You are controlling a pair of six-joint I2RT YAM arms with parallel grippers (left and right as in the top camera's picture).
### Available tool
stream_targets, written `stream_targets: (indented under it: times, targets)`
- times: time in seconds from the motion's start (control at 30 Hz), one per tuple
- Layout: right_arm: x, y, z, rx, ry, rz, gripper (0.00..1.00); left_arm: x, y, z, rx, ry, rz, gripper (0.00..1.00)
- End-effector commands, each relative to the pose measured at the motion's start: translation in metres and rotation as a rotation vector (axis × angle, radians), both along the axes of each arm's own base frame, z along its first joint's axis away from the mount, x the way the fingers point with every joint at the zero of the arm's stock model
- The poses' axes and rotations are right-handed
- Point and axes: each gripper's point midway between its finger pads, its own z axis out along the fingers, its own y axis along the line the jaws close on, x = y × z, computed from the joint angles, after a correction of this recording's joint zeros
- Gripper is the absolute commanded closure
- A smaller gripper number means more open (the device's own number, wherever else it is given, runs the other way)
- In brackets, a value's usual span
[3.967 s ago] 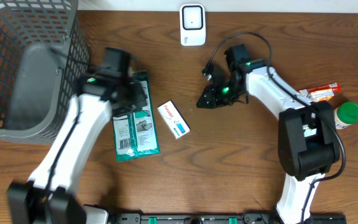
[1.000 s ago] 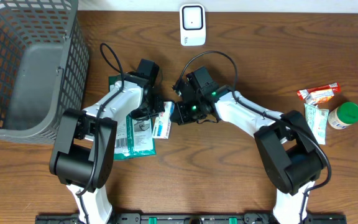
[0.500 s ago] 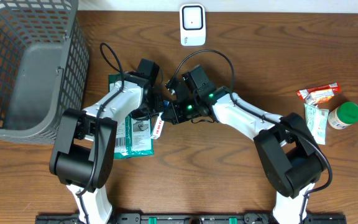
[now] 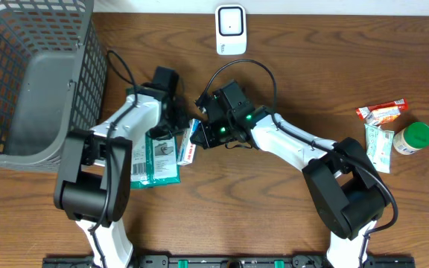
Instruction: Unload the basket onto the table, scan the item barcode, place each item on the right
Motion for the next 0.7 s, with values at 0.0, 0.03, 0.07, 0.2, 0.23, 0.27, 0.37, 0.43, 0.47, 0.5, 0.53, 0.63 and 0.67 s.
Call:
stream_targets:
  times: [0.0,0.03,0.07,0.2,0.23,0.27,0.37,0.43,0.47,0.5,0.53,0.63,0.67]
  targets:
    - [0.001,0.004,0.003,-0.009,-0.017,-0.018,0.88,0.016,0.014,0.020,-0.003,-0.063,0.029,0.90]
    - [0.002,0.003,0.002,-0.019,-0.027,-0.025,0.87,0.017,0.017,0.022,-0.003,-0.070,0.030,0.90]
    - [0.004,0.003,0.002,-0.027,-0.037,-0.031,0.87,0.018,0.019,0.023,-0.003,-0.073,0.035,0.89]
    - [0.004,0.010,0.003,-0.027,-0.069,-0.027,0.87,0.016,0.021,0.023,-0.001,-0.068,0.033,0.89]
    - [0.005,0.011,0.003,-0.031,-0.076,-0.029,0.87,0.016,0.020,0.022,-0.001,-0.067,0.028,0.89]
    - [0.006,0.010,0.002,-0.038,-0.082,-0.035,0.87,0.016,0.019,0.022,-0.001,-0.067,0.025,0.89]
    - [0.008,0.009,0.002,-0.040,-0.085,-0.043,0.86,0.013,0.016,0.022,0.001,-0.061,0.011,0.89]
    - [0.009,0.007,0.002,-0.041,-0.084,-0.048,0.86,0.008,0.013,0.019,0.004,-0.046,-0.001,0.89]
    - [0.011,0.006,0.002,-0.041,-0.084,-0.052,0.86,0.004,0.010,0.016,0.006,-0.038,-0.010,0.89]
    - [0.012,0.006,0.002,-0.040,-0.083,-0.057,0.86,0.002,0.008,0.015,0.008,-0.034,-0.016,0.89]
    - [0.012,0.005,0.003,-0.039,-0.084,-0.058,0.86,0.000,0.008,0.012,0.022,-0.032,-0.020,0.89]
    - [0.013,-0.003,-0.005,-0.086,-0.052,-0.109,0.88,-0.008,0.006,0.008,0.044,-0.015,-0.036,0.89]
    - [0.014,-0.020,-0.016,-0.168,-0.010,-0.194,0.90,-0.012,0.003,0.007,0.046,-0.002,-0.047,0.89]
